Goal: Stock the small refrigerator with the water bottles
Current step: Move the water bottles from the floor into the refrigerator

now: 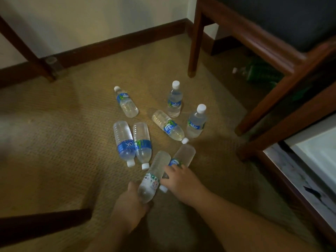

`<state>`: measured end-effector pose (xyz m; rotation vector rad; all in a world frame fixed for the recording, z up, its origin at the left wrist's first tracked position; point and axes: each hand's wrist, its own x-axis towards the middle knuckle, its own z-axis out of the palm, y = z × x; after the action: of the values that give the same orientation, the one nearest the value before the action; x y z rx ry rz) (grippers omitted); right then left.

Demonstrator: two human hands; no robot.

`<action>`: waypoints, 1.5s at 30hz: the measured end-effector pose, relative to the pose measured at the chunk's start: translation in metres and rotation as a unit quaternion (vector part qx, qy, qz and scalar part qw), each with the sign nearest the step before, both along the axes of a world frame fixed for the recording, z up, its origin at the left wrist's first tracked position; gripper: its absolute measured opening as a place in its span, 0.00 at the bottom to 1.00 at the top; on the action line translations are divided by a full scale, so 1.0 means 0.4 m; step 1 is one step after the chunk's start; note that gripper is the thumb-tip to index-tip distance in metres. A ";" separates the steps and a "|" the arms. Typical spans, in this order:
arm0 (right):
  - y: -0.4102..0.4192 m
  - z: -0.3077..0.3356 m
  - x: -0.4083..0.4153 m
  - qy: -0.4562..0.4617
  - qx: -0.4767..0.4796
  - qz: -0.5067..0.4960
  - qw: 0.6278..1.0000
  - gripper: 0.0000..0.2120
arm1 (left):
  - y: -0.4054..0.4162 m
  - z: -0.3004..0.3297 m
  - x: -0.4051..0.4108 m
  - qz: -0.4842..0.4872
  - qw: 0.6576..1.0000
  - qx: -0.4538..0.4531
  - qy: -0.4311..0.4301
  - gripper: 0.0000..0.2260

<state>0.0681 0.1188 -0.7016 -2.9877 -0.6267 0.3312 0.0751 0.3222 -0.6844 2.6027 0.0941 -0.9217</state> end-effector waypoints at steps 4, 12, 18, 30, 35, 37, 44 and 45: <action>-0.077 0.116 -0.043 0.006 0.189 -0.237 0.953 0.14 | -0.044 0.190 0.013 -0.056 0.995 0.021 -0.086 0.10; -0.274 0.435 -0.180 0.053 0.436 -0.429 0.790 0.12 | -0.327 0.557 0.119 -0.426 0.895 0.107 -0.082 0.11; -0.418 0.692 -0.306 0.011 0.336 -0.429 0.839 0.11 | -0.463 0.715 0.137 -0.586 0.792 0.089 -0.147 0.19; -0.615 0.721 -0.543 -0.246 0.265 -0.589 0.723 0.04 | -0.748 0.749 0.128 -0.667 0.589 -0.289 -0.354 0.10; -0.689 0.692 -0.613 -0.322 0.199 -0.690 0.617 0.09 | -0.847 0.755 0.091 -0.666 0.574 -0.364 -0.307 0.19; -0.721 0.678 -0.638 -0.347 0.180 -0.719 0.574 0.12 | -0.866 0.763 0.069 -0.672 0.564 -0.369 -0.307 0.20; -0.862 0.626 -0.675 -0.373 0.190 -0.803 0.424 0.11 | -0.917 0.762 0.023 -0.692 0.545 -0.328 -0.342 0.13; -0.888 0.616 -0.681 -0.382 0.196 -0.812 0.396 0.09 | -0.927 0.748 0.017 -0.687 0.545 -0.329 -0.350 0.14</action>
<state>-0.2045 -0.2365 -0.4553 -1.6209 1.8699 -1.1021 0.0817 -0.0486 -0.3851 1.6268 -2.2185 0.0142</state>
